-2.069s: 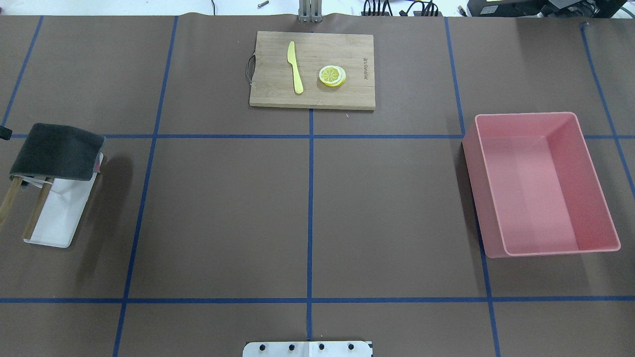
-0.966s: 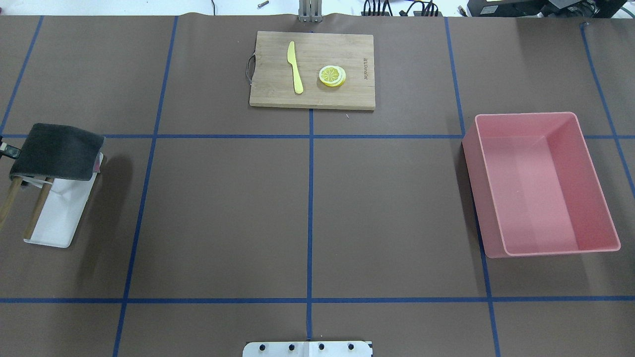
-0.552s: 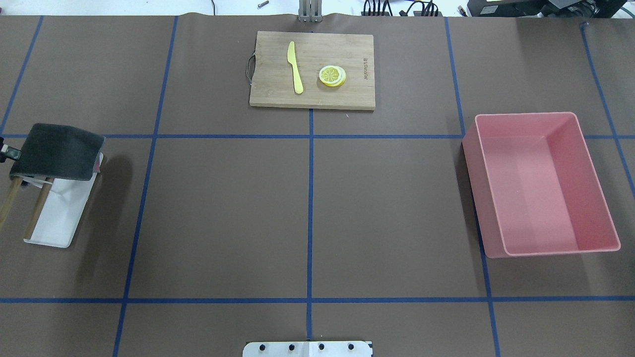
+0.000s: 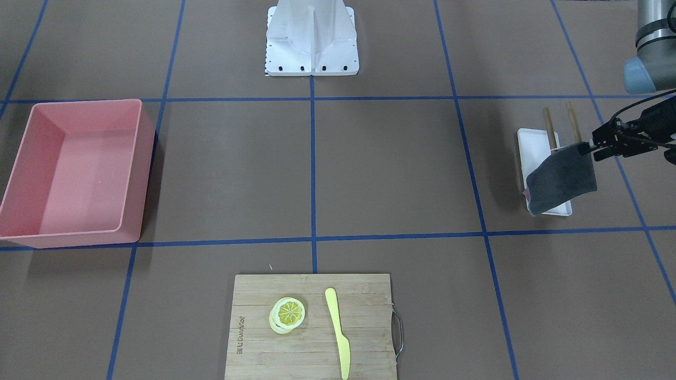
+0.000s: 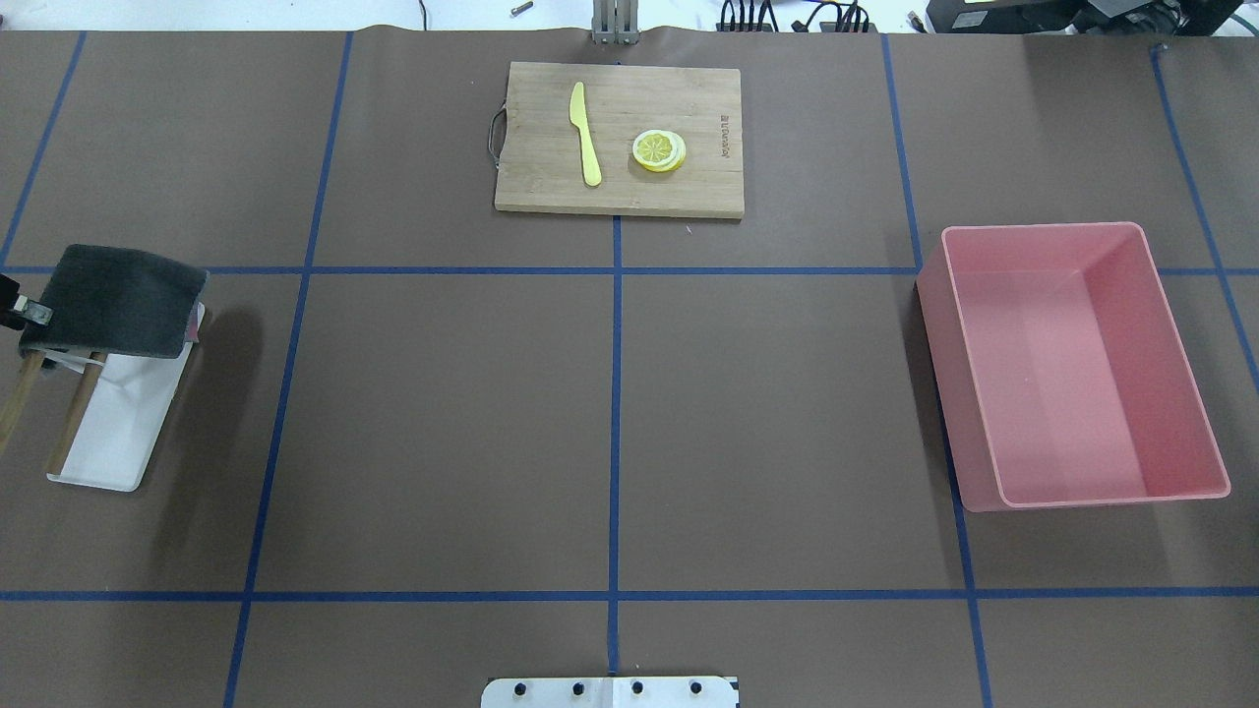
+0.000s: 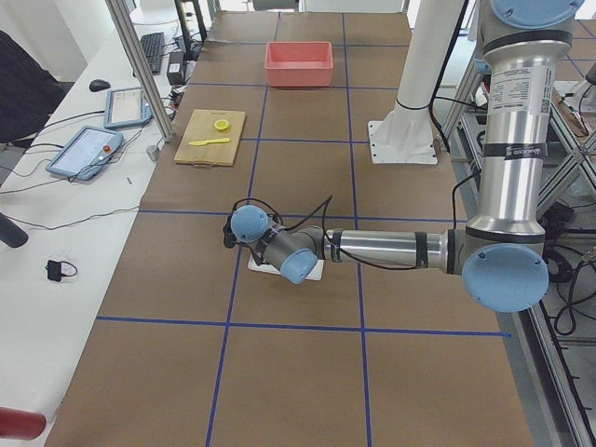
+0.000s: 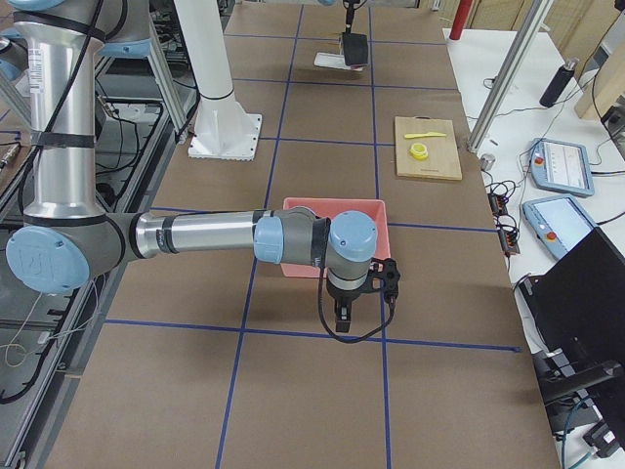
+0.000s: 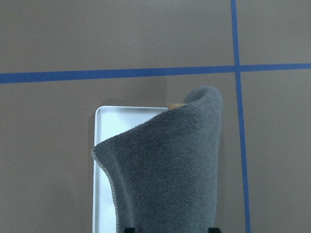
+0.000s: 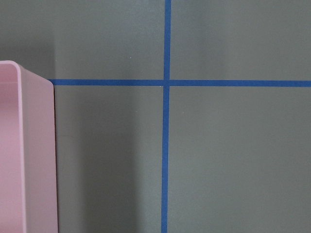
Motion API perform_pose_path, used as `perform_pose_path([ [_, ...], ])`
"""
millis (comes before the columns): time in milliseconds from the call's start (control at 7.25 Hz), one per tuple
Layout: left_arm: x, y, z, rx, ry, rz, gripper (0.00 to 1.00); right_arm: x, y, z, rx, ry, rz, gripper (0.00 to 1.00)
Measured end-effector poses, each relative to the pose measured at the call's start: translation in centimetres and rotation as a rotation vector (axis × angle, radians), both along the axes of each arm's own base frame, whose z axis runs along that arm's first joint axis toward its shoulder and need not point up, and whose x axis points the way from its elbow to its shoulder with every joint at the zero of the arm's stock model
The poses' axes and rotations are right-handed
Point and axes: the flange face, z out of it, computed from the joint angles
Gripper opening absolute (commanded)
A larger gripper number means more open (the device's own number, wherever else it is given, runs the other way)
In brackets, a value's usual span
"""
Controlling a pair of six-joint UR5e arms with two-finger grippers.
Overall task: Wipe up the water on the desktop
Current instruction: 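Lower the left gripper onto the dark grey cloth and grasp it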
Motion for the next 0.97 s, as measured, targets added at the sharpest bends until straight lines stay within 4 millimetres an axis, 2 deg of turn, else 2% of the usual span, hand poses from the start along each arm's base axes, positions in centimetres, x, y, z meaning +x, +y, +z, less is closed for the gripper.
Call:
perform_pose_path([
  [966,-0.06,0.43,-0.67,-0.016,0.007,-0.013,0.00,-0.05,-0.31,-0.23,0.003,0.002,-0.001,1.00],
])
